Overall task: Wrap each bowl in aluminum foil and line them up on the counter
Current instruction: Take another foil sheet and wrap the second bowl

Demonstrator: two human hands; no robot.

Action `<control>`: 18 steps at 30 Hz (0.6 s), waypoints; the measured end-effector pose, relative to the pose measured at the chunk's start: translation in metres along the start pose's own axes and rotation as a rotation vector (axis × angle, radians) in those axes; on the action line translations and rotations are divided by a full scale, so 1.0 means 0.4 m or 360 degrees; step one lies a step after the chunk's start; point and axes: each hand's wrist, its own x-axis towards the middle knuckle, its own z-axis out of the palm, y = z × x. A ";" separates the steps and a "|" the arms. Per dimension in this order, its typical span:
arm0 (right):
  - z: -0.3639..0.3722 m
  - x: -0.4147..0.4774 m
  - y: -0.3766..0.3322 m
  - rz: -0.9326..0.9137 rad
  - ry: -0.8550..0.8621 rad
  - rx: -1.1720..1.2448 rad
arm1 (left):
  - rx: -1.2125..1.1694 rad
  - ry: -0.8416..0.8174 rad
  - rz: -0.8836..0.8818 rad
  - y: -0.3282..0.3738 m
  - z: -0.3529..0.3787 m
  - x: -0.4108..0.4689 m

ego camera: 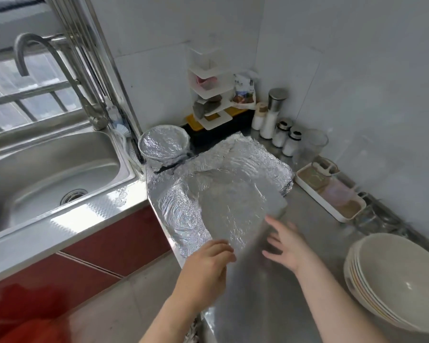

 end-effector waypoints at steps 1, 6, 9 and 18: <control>0.002 0.001 0.013 -0.0015 0.0062 -0.0061 | -0.0026 -0.0067 -0.0034 0.000 0.010 -0.012; 0.007 0.022 0.056 -0.0038 0.0152 -0.0127 | -0.0202 -0.0286 -0.0284 -0.006 0.048 -0.059; 0.010 0.047 0.073 -0.0069 0.0243 -0.0038 | -0.0330 -0.0323 -0.0527 -0.005 0.062 -0.081; 0.009 0.103 0.085 -0.0047 0.0293 -0.0112 | -0.0162 -0.0388 -0.0837 -0.051 0.088 -0.080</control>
